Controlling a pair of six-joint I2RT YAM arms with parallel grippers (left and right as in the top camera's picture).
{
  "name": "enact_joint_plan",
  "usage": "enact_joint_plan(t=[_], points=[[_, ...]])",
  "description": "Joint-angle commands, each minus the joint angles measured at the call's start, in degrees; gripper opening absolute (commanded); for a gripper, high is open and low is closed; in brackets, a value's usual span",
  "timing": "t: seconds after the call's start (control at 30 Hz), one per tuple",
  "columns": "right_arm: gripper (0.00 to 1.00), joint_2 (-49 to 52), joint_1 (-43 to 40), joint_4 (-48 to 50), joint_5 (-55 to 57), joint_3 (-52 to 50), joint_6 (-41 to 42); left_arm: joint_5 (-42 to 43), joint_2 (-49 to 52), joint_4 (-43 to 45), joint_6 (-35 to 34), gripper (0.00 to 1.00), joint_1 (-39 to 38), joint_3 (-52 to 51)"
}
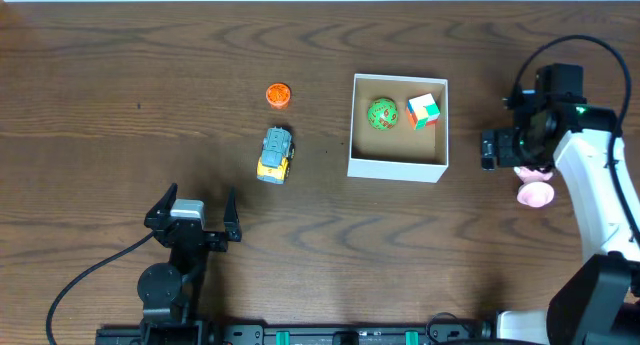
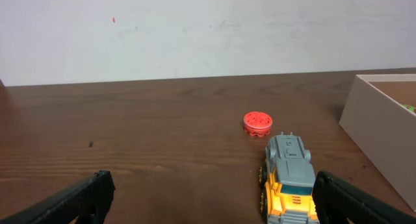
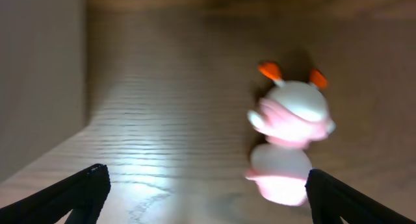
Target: Pack container
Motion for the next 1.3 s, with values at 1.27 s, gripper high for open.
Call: enact_joint_plan(t=[1.27], points=[[0.94, 13.49, -12.59, 6.56, 1.79, -1.99, 1.11, 0.83, -0.35, -1.97, 1.01, 0.98, 0.11, -0.98]])
